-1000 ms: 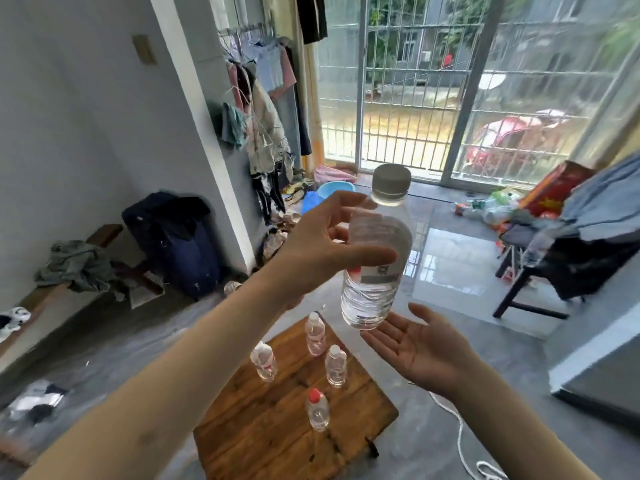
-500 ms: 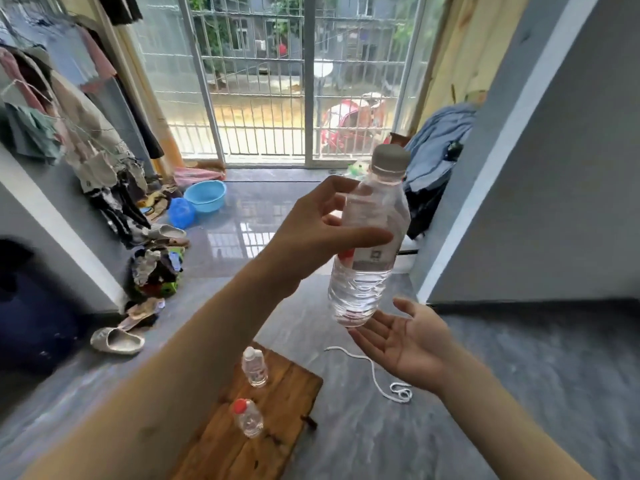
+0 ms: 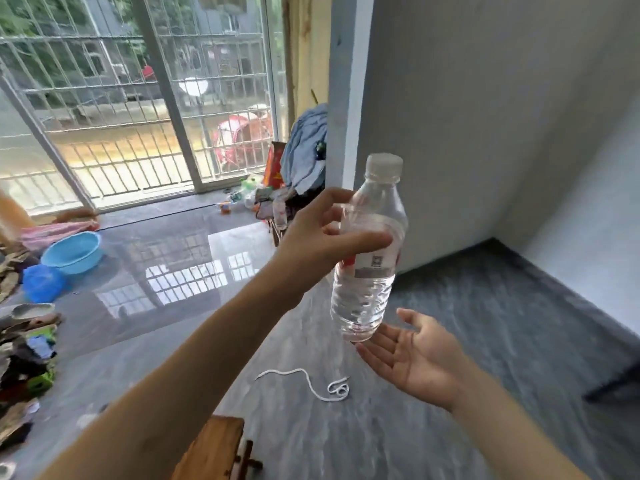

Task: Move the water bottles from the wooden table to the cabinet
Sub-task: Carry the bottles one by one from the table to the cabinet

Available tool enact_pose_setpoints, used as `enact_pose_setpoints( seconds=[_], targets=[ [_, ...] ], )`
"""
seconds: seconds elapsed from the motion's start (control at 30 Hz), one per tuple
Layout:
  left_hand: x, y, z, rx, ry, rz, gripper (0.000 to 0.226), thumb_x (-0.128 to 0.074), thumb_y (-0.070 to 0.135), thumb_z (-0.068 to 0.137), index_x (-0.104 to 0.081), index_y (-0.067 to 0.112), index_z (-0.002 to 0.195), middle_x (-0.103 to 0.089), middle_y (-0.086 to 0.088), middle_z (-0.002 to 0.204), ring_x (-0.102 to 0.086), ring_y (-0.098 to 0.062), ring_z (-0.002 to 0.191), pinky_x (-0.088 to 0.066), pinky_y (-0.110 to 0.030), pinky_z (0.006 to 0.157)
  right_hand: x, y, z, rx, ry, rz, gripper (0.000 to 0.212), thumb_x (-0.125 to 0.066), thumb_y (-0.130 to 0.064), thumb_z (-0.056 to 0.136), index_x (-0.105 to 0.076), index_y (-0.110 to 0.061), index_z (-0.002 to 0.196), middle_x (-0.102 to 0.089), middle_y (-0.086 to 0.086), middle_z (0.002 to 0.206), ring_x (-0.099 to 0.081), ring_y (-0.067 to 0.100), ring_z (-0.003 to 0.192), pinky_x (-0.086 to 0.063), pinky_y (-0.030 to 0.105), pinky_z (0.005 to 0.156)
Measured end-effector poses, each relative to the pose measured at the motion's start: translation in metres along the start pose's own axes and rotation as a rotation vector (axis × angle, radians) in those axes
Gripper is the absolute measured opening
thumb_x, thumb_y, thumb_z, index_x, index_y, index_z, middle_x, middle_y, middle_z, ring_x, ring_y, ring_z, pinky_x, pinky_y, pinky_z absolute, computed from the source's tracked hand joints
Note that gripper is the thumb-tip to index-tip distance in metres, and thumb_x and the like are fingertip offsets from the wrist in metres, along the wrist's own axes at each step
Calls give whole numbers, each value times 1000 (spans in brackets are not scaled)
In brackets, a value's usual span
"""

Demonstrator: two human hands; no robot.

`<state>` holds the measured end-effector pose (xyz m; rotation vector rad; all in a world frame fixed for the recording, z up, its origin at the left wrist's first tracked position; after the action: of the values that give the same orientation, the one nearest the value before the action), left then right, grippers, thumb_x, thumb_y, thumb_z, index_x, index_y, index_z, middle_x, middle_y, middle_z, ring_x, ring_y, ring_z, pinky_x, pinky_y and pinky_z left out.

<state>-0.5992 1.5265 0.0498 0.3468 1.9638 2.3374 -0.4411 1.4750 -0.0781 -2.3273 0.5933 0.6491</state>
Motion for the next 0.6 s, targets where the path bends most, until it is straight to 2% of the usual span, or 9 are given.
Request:
enact_pose_setpoints(
  seconds=[0.07, 0.2, 0.27, 0.43, 0.6],
  targets=[
    [-26, 0, 15, -17, -28, -17, 60, -92, 32, 63, -63, 23, 114, -75, -4, 105, -76, -16, 90, -60, -26, 76, 20, -19, -5, 33, 24, 23, 58, -36, -37, 101, -65, 12, 114, -71, 27, 107, -75, 39, 82, -60, 47, 73],
    [-78, 4, 39, -28, -134, -46, 65, -87, 42, 55, -63, 23, 113, -74, -8, 109, -76, -25, 96, -63, -33, 83, 58, -46, -16, 88, 39, 114, 63, -35, -39, 102, -71, 13, 96, -73, 27, 95, -75, 38, 76, -61, 46, 68],
    [-101, 5, 48, -35, -187, -52, 66, -87, 41, 56, -63, 21, 114, -74, -8, 109, -76, -26, 96, -63, -37, 85, 74, -55, -22, 115, 39, 162, 64, -35, -39, 102, -71, 13, 95, -74, 28, 92, -75, 38, 75, -61, 46, 67],
    [-150, 5, 70, -26, -307, -70, 53, -89, 22, 69, -64, 20, 115, -74, -8, 110, -74, -27, 98, -63, -33, 84, 109, -73, -36, 190, 101, 268, 66, -32, -38, 103, -72, 13, 90, -74, 27, 87, -75, 35, 71, -61, 44, 65],
    [-194, 3, 93, -40, -464, -106, 59, -90, 28, 64, -64, 17, 116, -76, -5, 105, -76, -26, 96, -62, -40, 88, 139, -84, -53, 291, 199, 354, 60, -34, -37, 103, -69, 10, 99, -74, 27, 92, -75, 35, 75, -61, 43, 69]
  ],
)
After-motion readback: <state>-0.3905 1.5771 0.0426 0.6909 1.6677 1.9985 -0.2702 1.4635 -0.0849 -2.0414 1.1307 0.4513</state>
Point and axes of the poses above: each hand's wrist, its own z-axis towards the middle knuckle, its own x-axis out of the back of the hand, y = z × x, the point moved 4 cm from there along z, towards the middle knuckle
